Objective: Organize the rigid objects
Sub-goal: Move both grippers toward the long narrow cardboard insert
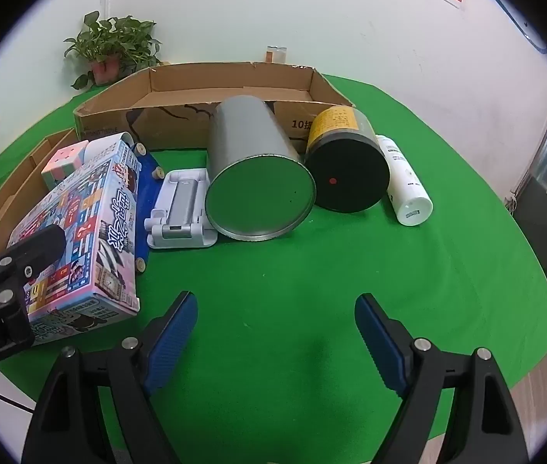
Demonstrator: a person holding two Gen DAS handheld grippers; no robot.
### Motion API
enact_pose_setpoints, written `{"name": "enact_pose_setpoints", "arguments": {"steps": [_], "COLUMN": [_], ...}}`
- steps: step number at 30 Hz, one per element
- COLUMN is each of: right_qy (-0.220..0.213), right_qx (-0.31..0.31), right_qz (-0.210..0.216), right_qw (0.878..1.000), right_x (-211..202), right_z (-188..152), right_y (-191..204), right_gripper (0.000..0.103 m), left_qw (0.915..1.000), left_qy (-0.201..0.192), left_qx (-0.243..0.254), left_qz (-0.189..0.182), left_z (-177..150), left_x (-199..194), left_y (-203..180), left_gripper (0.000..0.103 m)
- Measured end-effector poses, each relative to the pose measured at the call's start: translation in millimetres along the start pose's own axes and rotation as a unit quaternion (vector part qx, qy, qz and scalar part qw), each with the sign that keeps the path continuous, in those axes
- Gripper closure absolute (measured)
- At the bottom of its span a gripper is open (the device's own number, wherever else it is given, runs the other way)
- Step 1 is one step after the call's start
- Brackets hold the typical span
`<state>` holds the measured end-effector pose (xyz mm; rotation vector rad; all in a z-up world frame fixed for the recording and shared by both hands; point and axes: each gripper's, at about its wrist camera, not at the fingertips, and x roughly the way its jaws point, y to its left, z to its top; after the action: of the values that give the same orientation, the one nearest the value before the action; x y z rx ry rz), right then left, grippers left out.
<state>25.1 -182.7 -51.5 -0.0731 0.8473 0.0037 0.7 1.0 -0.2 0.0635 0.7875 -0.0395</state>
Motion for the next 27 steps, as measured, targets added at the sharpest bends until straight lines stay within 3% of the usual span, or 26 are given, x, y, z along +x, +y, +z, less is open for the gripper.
{"name": "enact_pose_setpoints", "arguments": {"steps": [12,15,22,27], "right_qy": [-0.012,-0.016,-0.003,-0.007], "right_qx": [-0.017,-0.011,0.006,0.010], "right_qz": [-0.014,0.010,0.109,0.146], "right_qw": [1.000,1.000,0.994,0.989], "right_x": [-4.5,-6.1,-13.2,-19.1], "right_z": [-1.2,-2.0,4.2,10.5], "right_y": [10.5,6.5,1.7,0.5], "right_gripper": [0.019,0.019,0.019,0.019], "left_qw": [1.0000,0.9999,0.9992,0.9970], "left_qy": [-0.006,-0.010,-0.011,-0.026], "left_qx": [0.003,-0.002,-0.037,-0.063], "left_qz": [0.007,0.000,0.008,0.036], "left_z": [1.6,-1.3,-3.3,-0.7], "left_x": [-1.7,-0.4,-13.8,-30.9], "left_y": [6.9,21.3,53.1,97.8], "left_gripper": [0.000,0.000,0.000,0.000]}}
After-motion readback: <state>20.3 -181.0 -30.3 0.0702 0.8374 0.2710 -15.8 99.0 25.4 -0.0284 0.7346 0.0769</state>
